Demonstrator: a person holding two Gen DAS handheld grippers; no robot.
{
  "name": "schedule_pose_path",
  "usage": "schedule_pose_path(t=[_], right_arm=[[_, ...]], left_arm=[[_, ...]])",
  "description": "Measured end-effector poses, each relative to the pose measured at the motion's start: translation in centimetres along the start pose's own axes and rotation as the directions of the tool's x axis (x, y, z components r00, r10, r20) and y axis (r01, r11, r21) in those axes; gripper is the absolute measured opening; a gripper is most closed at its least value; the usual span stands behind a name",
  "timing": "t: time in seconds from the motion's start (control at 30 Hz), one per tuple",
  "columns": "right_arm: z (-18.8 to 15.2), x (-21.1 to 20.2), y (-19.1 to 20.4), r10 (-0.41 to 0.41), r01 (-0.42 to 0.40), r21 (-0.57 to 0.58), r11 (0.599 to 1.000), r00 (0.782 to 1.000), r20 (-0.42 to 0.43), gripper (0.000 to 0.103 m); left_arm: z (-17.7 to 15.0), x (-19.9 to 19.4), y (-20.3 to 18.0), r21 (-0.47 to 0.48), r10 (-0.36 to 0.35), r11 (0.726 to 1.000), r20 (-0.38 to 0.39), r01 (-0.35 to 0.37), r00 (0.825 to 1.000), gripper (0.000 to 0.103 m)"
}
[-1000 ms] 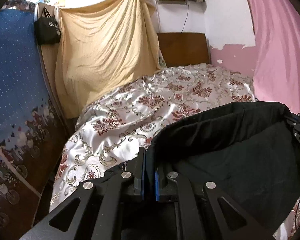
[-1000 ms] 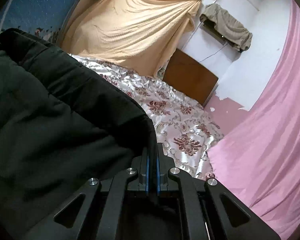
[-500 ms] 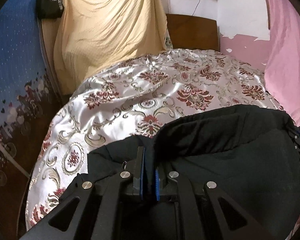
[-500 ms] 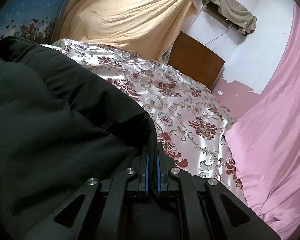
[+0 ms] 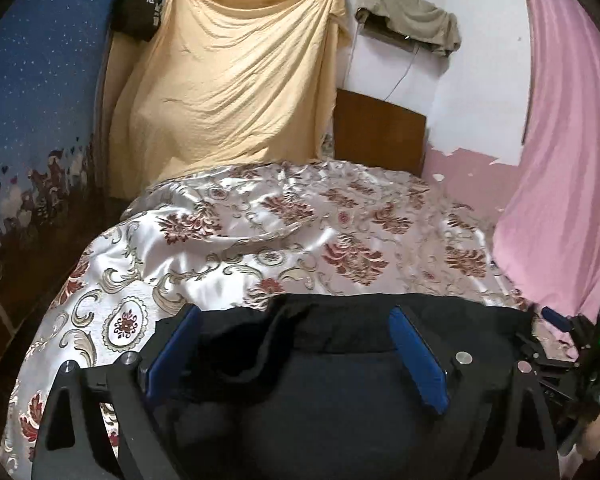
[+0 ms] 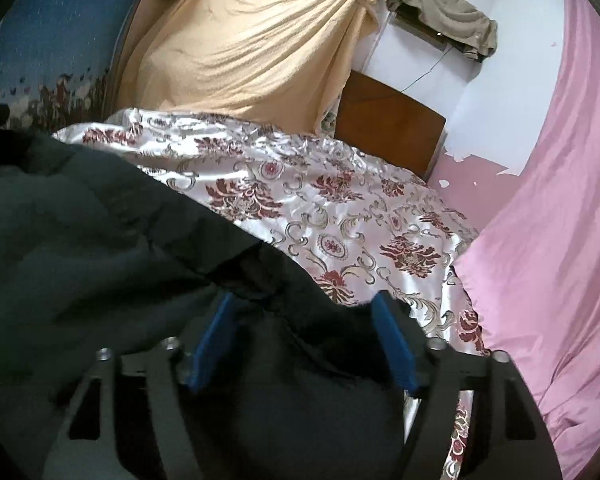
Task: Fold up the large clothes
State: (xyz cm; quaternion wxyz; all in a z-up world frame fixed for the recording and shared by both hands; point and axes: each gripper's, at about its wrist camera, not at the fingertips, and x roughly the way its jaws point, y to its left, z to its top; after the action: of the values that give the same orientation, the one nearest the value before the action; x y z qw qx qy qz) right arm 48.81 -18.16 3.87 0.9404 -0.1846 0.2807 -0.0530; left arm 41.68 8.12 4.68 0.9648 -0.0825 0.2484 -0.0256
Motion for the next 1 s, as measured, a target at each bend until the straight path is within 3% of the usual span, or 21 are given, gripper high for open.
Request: schedule_pose_path(t=[0.1,0.2,0.23,0.37,0.47,0.6,0.83,1.0], right_arm=[[-0.9,-1.4,-0.7,0.040,-0.040,0.036,0.999,0.999,0.008,0.074],[-2.2,-3.4,-1.4,0.110,-0.114,0.111,0.987,0.993,0.042,0.088],[-3.0,-4.4,-1.5,0.159,-0.168,0.157,0.973,0.985,0.069,0.092],[-5.8,-7.0,-0.8,0.302,-0.336,0.257,0.906,0.939,0.163,0.096],[-6.8,-7.0,0.7,0.360,-0.395,0.250,0.884,0.916,0.176,0.097],[-7.1,-4.4,2.8,0.368,-0.387,0.217,0.896,0.922,0.122,0.097],[-4.9,-0.6,3.2,0.336,-0.348,0.180,0.920,0.937,0.093,0.097],[-2.8,3.1,2.6,0.285,-0.284,0.173,0.943,0.958,0.019,0.097]], left_arm=[[-0.7,-1.0,-0.7,0.020,-0.027,0.999,-0.024,0.027,0.999,0.096],[-2.8,-2.5,-1.4,0.056,-0.089,0.994,-0.042,0.091,0.995,0.099],[-3.9,-3.0,-1.9,0.078,-0.112,0.990,-0.048,0.115,0.993,0.100],[-7.2,-3.9,-3.9,0.185,-0.162,0.967,-0.076,0.173,0.984,0.100],[-8.5,-3.1,-5.5,0.267,-0.143,0.950,-0.098,0.165,0.985,0.100],[-8.6,-1.7,-6.2,0.294,-0.117,0.945,-0.099,0.141,0.988,0.100],[-5.9,2.5,-4.8,0.216,-0.041,0.974,-0.126,0.068,0.991,0.103],[-4.4,5.2,-3.2,0.184,0.027,0.983,-0.151,0.001,0.988,0.103]])
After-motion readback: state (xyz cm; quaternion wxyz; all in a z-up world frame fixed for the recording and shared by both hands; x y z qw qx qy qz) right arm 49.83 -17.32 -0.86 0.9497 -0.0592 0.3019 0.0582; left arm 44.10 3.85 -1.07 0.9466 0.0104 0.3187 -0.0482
